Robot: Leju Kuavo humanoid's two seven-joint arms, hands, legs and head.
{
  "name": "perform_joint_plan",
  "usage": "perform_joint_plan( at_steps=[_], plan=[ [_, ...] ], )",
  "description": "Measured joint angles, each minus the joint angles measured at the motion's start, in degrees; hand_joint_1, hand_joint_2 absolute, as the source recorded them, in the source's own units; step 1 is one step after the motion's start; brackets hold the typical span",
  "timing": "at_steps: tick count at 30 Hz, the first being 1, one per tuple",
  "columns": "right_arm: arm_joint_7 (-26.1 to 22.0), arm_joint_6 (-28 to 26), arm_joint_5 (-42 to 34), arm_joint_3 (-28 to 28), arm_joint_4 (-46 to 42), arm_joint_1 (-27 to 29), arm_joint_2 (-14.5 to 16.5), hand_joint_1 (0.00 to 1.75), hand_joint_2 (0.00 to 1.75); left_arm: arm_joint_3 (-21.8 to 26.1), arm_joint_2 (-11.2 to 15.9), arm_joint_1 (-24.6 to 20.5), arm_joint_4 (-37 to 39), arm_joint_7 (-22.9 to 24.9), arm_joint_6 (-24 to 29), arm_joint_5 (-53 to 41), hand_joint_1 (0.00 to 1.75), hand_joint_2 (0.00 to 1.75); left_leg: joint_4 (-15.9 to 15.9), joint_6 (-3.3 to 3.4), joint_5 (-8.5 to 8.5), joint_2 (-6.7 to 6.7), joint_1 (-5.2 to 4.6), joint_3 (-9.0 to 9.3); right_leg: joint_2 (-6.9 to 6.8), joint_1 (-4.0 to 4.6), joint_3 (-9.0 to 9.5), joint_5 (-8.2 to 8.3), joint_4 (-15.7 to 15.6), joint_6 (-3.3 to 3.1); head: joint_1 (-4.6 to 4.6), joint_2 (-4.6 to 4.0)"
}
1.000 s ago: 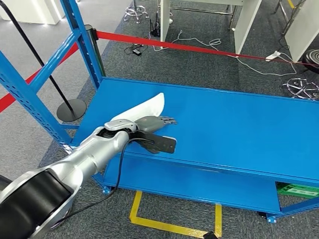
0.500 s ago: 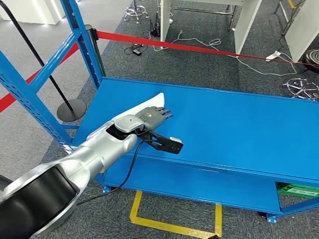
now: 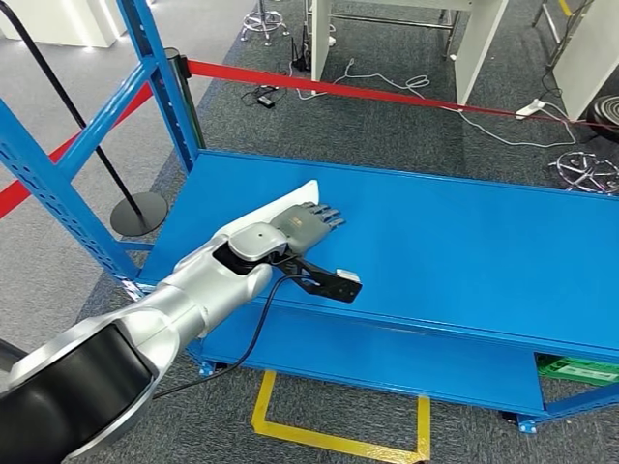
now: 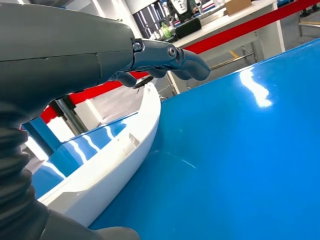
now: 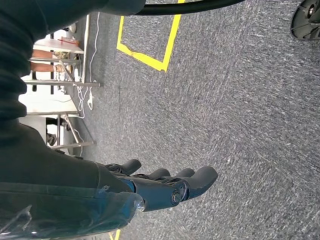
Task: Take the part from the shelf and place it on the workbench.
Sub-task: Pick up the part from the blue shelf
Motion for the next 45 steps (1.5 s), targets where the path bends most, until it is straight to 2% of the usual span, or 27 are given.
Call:
perform_joint_plan(
  at_steps=[4,8,15,20,33,45],
  plan=[
    [0.0,0.1,-0.2,-0.2,0.0,0.1,0.0,0.0,1.75,-0.2,0.0,-0.2,0.1,0.8,-1.1,-0.2,0.0,1.75,0.0,0.0,0.0,0.0,0.0,0.0,0.0,0.0,0.0,0.0,0.0,0.0,0.0,0.0],
    [0.1,0.3,-0.5,-0.7,0.0,0.1,0.0,0.0,1.75,-0.5,0.0,-0.3,0.4,5.3,-2.5,-1.0,0.0,1.75,0.0,0.0,0.0,0.0,0.0,0.0,0.0,0.0,0.0,0.0,0.0,0.0,0.0,0.0],
    [0.3,0.1,-1.3,-1.7,0.0,0.1,0.0,0.0,1.75,-0.9,-0.2,-0.1,0.8,12.6,2.2,-3.7,0.0,1.75,0.0,0.0,0.0,0.0,0.0,-0.01,0.0,0.0,0.0,0.0,0.0,0.0,0.0,0.0],
    [0.3,-0.2,-1.5,-2.4,0.0,0.1,0.0,0.0,1.75,-1.4,-0.5,0.5,0.8,15.4,3.6,-5.3,0.0,1.75,0.0,0.0,0.0,0.0,0.0,-0.01,0.0,0.0,0.0,0.0,0.0,0.0,0.0,0.0],
    [0.3,-0.3,-1.9,-3.2,0.0,0.1,0.0,0.0,1.75,-1.9,-0.9,2.2,0.8,17.1,4.2,-7.0,0.0,1.75,0.0,0.0,0.0,0.0,0.0,-0.01,0.0,0.0,0.0,0.0,0.0,0.0,0.01,0.0],
    [0.6,-0.6,-2.6,-4.4,0.0,0.1,0.0,0.0,1.75,-0.5,-1.0,4.2,0.9,15.7,3.2,-5.8,0.0,1.75,0.0,0.0,0.0,0.0,0.0,-0.01,-0.01,0.0,0.0,0.0,0.0,0.0,0.0,0.0]
  ],
)
